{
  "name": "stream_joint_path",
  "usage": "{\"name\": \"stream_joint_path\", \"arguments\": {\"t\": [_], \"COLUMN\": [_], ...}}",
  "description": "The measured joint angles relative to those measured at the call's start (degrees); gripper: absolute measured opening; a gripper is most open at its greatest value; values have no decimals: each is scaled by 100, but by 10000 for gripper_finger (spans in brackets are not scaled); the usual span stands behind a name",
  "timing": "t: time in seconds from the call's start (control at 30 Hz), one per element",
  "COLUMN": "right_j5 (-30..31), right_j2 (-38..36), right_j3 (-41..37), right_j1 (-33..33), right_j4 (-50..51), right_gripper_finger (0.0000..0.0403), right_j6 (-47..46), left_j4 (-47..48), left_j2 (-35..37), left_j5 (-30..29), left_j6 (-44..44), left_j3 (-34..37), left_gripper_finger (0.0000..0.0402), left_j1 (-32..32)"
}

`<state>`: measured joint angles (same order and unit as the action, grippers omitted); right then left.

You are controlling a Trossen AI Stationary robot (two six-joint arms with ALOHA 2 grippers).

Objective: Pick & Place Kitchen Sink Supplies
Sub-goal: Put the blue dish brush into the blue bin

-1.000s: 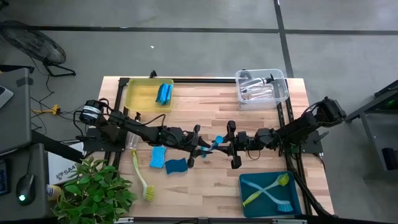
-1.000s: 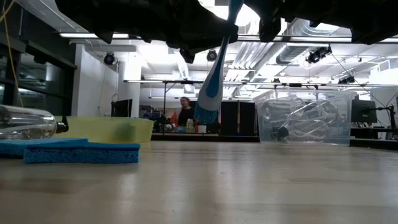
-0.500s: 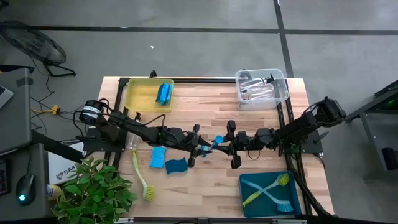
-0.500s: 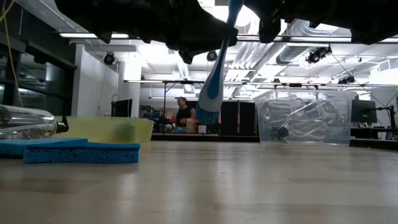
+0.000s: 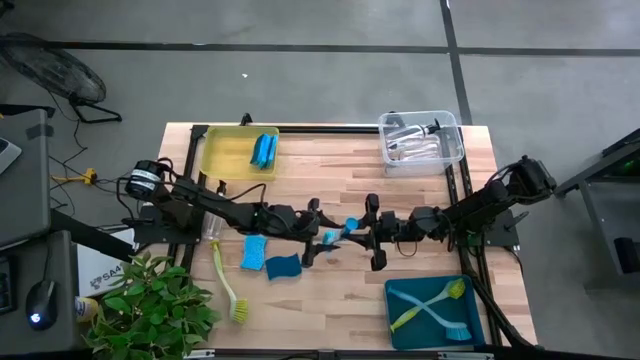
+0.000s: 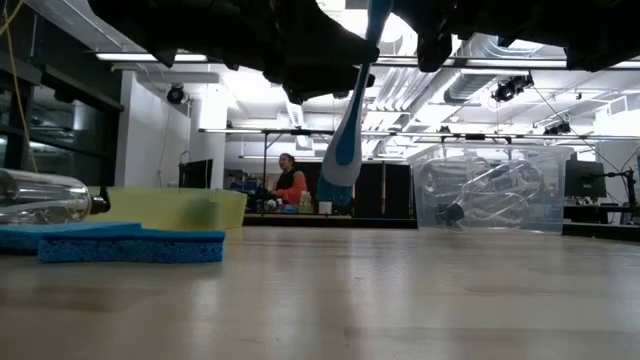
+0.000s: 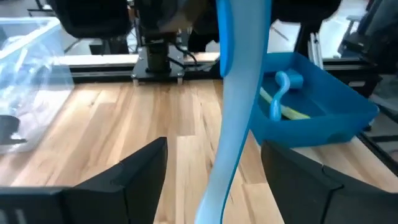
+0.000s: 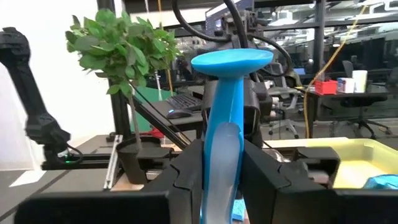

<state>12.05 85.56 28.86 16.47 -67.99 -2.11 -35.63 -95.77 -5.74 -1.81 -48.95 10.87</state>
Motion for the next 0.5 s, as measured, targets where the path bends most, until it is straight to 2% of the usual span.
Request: {"name": "stream_joint_path", "arguments": {"t": [0.17,0.27,0.37,0.5], "right_j5": [213,228,355,541], "right_j2": [-8,-140,-485,-1317], "right_j3": [0,0,0,100], "right_j1": [-30,-76,-83,-84], "right_j4": [259,516,946,2114], "right_gripper_finger": [72,72,72,72], "right_j6": [-27,-101,-92,-81], "left_j4": [462,1049,1798,2549], "left_j2": [287,598,964,1413], "left_j5": [-124,-301,-507,-742], "left_j6": [-17,-90,-265,-545], "left_j3": [-7,-7,0,-4], "left_gripper_finger": [256,256,256,257], "left_j1": [0,0,4,23]}}
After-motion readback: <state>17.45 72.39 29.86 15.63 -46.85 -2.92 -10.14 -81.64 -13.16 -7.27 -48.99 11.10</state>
